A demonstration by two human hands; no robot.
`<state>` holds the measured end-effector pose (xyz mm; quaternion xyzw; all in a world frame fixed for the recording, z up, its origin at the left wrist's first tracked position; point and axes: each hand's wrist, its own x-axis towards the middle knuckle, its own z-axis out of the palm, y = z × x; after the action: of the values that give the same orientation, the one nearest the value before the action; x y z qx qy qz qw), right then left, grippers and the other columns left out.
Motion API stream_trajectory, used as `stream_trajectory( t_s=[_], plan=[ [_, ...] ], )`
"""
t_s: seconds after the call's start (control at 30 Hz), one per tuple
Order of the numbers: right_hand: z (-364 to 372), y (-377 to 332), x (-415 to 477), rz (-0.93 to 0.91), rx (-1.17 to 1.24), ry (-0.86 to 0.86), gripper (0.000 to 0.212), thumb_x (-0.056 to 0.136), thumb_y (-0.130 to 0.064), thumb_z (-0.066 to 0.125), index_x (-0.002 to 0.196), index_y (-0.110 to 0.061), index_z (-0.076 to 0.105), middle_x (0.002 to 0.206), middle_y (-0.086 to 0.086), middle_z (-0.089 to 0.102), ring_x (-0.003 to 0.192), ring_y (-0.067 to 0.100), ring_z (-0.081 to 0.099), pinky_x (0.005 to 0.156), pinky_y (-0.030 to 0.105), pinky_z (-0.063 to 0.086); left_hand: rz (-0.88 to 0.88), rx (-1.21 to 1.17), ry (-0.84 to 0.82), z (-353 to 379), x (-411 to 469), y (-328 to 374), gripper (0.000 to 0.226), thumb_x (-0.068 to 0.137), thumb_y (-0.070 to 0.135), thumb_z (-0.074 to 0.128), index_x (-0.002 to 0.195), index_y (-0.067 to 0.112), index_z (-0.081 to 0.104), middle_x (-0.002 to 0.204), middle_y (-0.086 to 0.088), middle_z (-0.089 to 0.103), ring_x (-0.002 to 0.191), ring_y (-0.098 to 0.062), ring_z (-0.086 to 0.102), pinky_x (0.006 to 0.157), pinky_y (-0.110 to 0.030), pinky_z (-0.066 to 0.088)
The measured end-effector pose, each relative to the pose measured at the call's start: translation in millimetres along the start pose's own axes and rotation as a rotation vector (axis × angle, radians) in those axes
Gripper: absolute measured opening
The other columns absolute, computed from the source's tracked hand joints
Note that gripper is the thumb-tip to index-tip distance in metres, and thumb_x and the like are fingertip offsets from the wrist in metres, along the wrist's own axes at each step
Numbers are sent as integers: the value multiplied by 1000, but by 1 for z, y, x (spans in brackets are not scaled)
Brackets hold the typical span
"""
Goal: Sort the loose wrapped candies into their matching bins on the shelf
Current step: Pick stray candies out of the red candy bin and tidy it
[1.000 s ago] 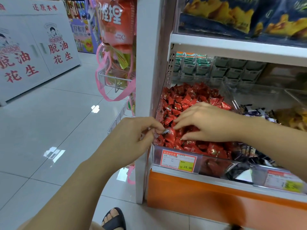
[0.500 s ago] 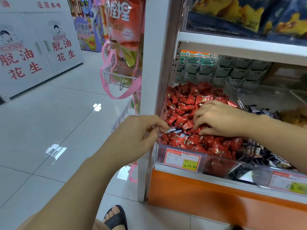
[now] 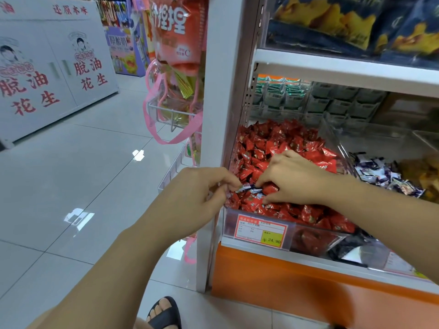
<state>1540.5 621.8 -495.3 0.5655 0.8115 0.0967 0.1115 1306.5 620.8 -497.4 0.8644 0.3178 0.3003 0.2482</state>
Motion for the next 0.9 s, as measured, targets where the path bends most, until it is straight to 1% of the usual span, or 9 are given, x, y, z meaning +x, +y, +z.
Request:
stream_trajectory(
  t_s=[0.07,0.17,0.23,0.3,0.43,0.53,0.67,0.8,0.9],
  plan=[
    [2,-2,4,52,-37,-29,53,81,-63,55,128,-38,53,109,-8,61,110,14,43,96,31,25,-3,4,-3,0,0,0,27,91,10,52,99,29,70,76,36,54,77,15,55,70,1,37],
    [2,-3,9,88,-43,-70,61,79,-62,58,134,-40,45,108,-5,59,111,16,40,95,33,24,1,6,-3,0,0,-1,27,91,10,53,99,28,71,75,37,53,77,16,55,69,2,37],
    [2,-4,12,103,-19,-102,66,77,-62,61,136,-40,42,109,-5,57,111,16,39,95,34,23,2,1,-2,0,0,-1,27,91,10,53,99,28,71,73,35,54,77,15,55,70,1,37],
    [3,-5,12,133,45,-149,68,75,-61,64,135,-40,43,108,-5,55,112,16,36,97,35,20,0,-6,1,0,0,0,27,91,10,53,100,28,71,72,36,53,77,16,54,70,1,37],
    [7,-8,13,128,72,-161,58,75,-55,65,128,-35,51,104,-5,59,100,14,30,98,39,19,0,-15,4,0,-1,0,28,90,9,53,98,29,71,73,36,55,77,15,55,70,1,37],
    [7,-9,14,129,96,-118,49,76,-54,65,120,-33,57,104,-4,58,105,16,35,97,39,19,-1,-15,0,0,-1,1,28,90,9,53,98,29,71,76,35,56,79,14,55,71,0,37],
    [8,-7,11,146,158,-30,36,76,-57,64,107,-37,63,101,-10,58,107,14,38,99,37,17,2,-1,-7,-1,0,0,28,91,10,53,99,30,71,78,35,56,80,15,55,72,1,37],
    [3,-5,7,158,201,14,34,76,-60,64,102,-40,66,102,-13,59,108,12,38,105,39,14,1,2,-8,-1,0,0,28,91,9,53,99,29,71,78,35,56,81,14,55,73,0,38],
    [-1,-3,2,165,239,64,31,76,-60,63,100,-40,67,104,-15,56,109,12,37,107,40,11,-3,-1,-9,-1,0,0,28,91,9,53,99,29,71,73,36,55,81,14,56,72,0,38]
  ],
)
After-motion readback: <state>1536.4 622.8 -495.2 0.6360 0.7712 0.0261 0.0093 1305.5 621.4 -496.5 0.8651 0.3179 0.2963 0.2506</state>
